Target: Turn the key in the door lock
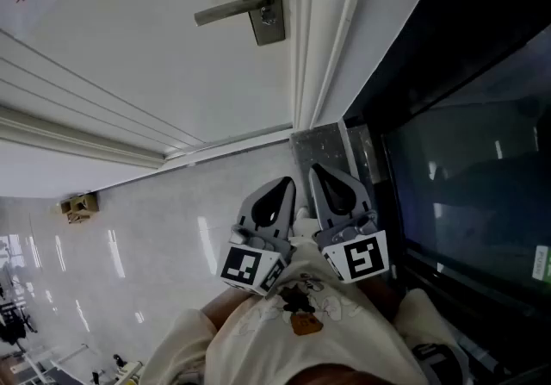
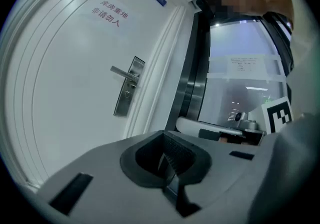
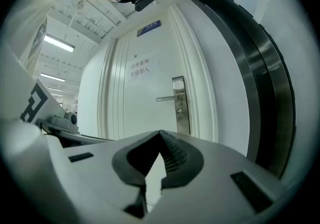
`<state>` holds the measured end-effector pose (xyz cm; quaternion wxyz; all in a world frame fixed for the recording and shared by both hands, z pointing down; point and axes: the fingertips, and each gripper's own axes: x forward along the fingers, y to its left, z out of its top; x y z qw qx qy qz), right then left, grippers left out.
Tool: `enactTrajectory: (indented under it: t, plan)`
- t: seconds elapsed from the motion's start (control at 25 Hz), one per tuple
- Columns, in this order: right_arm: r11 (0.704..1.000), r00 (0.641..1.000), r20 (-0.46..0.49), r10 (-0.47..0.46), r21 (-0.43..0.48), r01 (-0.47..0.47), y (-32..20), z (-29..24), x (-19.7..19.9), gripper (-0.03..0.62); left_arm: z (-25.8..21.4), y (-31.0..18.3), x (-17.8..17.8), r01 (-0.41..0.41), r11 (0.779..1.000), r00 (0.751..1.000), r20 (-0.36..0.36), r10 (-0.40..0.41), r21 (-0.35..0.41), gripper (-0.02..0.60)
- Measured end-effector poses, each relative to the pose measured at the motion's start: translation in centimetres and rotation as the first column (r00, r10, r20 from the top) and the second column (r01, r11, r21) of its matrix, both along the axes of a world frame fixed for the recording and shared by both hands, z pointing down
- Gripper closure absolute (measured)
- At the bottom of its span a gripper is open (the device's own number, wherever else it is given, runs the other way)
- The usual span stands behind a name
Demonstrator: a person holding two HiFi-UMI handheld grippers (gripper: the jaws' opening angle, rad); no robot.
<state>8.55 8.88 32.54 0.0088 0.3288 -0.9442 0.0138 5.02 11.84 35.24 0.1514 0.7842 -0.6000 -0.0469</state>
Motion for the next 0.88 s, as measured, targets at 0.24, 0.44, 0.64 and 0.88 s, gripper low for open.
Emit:
enactTrajectory:
  t: [0.24, 0.44, 0.64, 0.88]
  plan:
    - [1.000, 1.000, -0.007, -0.011, -0.007, 0.010, 0.9, -0.1, -0.6, 0.588, 0.1, 1.2, -0.6, 0.010, 1.000, 1.000, -0.010, -0.010, -0.014, 0.577]
    - [1.000, 1.000, -0.013, -0.017, -0.005, 0.017, 1.4, -0.1, -1.4, 0.588, -0.2, 1.5, -1.3, 0.013, 1.000, 1.000, -0.019, -0.013, -0.005, 0.577]
    - [1.000, 1.000, 0.010, -0.006, 0.012, 0.006, 1.1, -0.9, -0.9, 0.588, -0.1, 1.0, -1.0, 0.006, 1.000, 1.000, -0.023, -0.006, -0.005, 0.577]
    - [0.996, 1.000, -0.003, -0.017, 0.091, 0.017, 0.0, -1.5, -1.3, 0.586, 0.5, 0.3, -1.8, 0.053, 0.998, 0.998, -0.038, -0.054, -0.018, 0.577]
